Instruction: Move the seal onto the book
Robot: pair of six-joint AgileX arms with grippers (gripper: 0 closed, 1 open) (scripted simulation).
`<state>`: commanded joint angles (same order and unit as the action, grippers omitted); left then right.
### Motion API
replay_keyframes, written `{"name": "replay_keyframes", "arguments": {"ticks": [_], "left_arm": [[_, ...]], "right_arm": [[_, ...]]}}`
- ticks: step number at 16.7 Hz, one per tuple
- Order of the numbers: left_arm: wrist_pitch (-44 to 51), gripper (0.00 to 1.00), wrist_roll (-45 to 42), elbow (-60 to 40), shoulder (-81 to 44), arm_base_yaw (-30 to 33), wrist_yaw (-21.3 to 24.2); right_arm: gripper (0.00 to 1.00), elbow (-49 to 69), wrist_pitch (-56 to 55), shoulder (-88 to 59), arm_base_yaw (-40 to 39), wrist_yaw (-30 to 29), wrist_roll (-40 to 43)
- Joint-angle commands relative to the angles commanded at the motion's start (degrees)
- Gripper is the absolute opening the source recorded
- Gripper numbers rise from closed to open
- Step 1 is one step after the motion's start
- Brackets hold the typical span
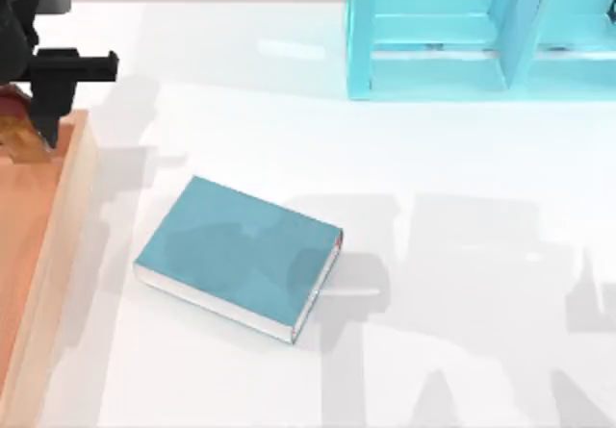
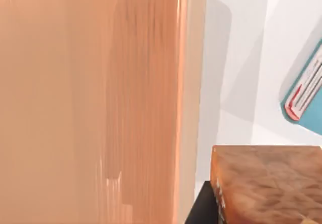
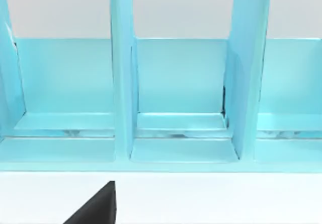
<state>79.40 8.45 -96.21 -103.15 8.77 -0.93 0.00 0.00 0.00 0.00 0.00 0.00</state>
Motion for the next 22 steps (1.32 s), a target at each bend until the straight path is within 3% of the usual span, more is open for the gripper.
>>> {"name": "replay_keyframes", "arguments": {"ticks": [8, 18, 22], "left_arm": [[1.3, 0.0, 0.6, 0.4, -1.5, 1.5, 0.9], [-11.7, 0.0, 20.1, 2.9, -12.0, 21.3, 1.0], [-13.4, 0.0, 22.2, 3.4, -13.4, 23.4, 1.0]], "right_arm": [[1.0, 0.0, 0.0, 0.0, 0.0, 0.0, 0.0], [1.0, 0.0, 0.0, 0.0, 0.0, 0.0, 0.0], [1.0, 0.0, 0.0, 0.0, 0.0, 0.0, 0.0]]}}
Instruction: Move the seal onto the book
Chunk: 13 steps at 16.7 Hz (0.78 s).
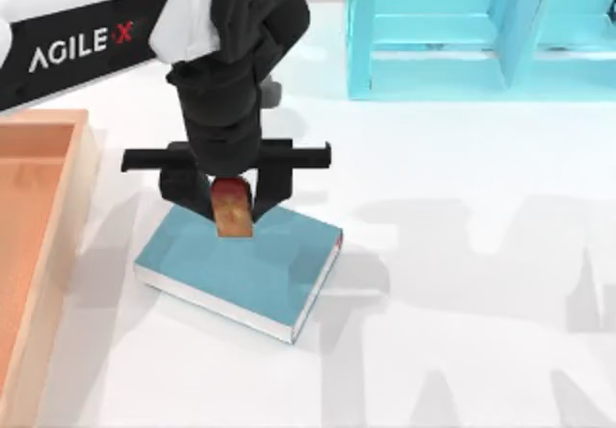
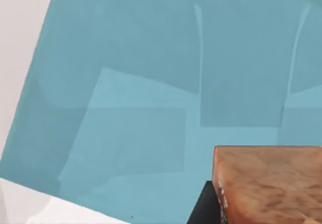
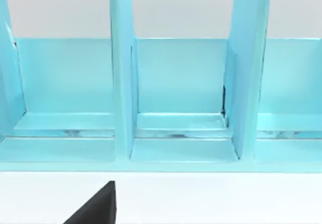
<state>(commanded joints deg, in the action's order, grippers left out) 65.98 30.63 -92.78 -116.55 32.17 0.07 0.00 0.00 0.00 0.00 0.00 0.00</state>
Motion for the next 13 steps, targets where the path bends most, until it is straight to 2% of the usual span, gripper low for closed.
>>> {"name": "replay_keyframes", "arguments": {"ticks": [10, 13], "left_arm": [[1.1, 0.0, 0.0, -0.9, 0.2, 0.0, 0.0], [1.1, 0.23, 0.0, -0.9, 0.2, 0.0, 0.0]], "right_arm": [[1.0, 0.0, 0.0, 0.0, 0.0, 0.0, 0.0], [1.0, 0.0, 0.0, 0.0, 0.0, 0.0, 0.0]]}}
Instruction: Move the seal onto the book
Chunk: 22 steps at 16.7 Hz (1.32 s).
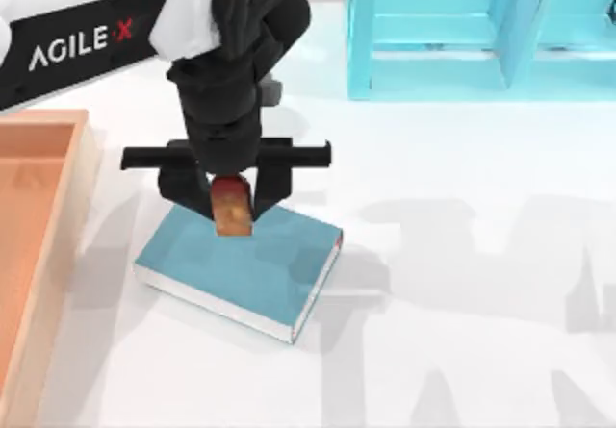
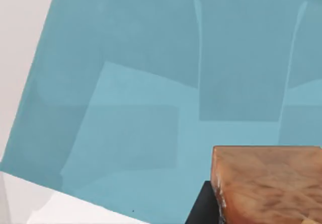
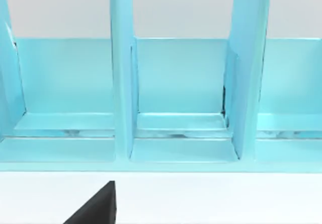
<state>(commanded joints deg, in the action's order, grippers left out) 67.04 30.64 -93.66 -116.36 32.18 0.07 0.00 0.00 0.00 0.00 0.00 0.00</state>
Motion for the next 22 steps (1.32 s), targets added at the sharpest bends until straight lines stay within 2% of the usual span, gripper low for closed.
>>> {"name": "replay_keyframes", "arguments": {"ticks": [10, 22], "left_arm": [[0.0, 0.98, 0.0, 0.0, 0.0, 0.0, 0.0], [1.9, 1.0, 0.1, -1.7, 0.1, -0.1, 0.0]], "right_arm": [[1.0, 0.0, 0.0, 0.0, 0.0, 0.0, 0.0], [1.0, 0.0, 0.0, 0.0, 0.0, 0.0, 0.0]]}}
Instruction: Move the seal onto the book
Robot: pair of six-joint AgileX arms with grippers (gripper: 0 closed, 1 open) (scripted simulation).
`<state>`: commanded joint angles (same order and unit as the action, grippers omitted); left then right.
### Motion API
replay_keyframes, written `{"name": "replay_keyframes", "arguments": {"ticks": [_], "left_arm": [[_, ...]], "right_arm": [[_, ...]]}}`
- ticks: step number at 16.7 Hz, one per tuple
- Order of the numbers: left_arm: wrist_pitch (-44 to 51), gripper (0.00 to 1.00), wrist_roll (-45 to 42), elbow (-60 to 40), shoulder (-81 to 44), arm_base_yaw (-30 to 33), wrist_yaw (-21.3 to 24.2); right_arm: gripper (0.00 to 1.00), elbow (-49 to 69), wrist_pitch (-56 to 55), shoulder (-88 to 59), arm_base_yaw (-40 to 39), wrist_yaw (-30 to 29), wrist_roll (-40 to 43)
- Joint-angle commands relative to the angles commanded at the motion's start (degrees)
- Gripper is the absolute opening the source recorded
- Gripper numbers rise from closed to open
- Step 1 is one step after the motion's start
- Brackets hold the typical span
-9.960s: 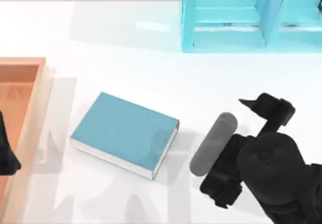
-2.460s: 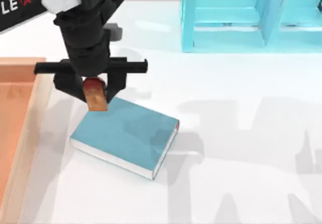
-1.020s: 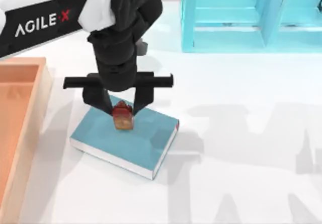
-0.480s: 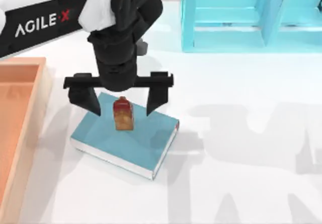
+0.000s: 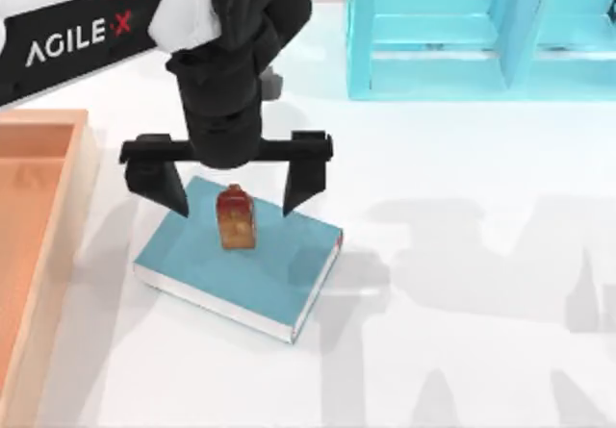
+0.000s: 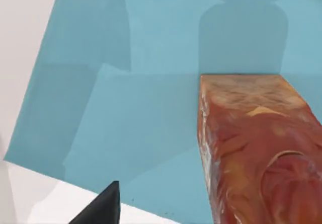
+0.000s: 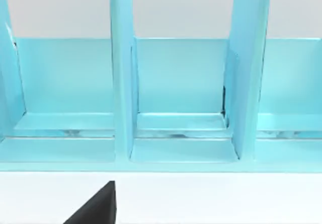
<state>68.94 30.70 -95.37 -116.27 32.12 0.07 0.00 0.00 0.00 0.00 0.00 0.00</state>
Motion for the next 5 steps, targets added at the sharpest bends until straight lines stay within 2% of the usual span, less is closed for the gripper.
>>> {"name": "replay_keyframes", "arguments": {"ticks": [5], "left_arm": [[4.6, 1.0, 0.0, -4.1, 0.6, 0.0, 0.0]], "right_arm": [[1.0, 0.0, 0.0, 0.0, 0.0, 0.0, 0.0]]}}
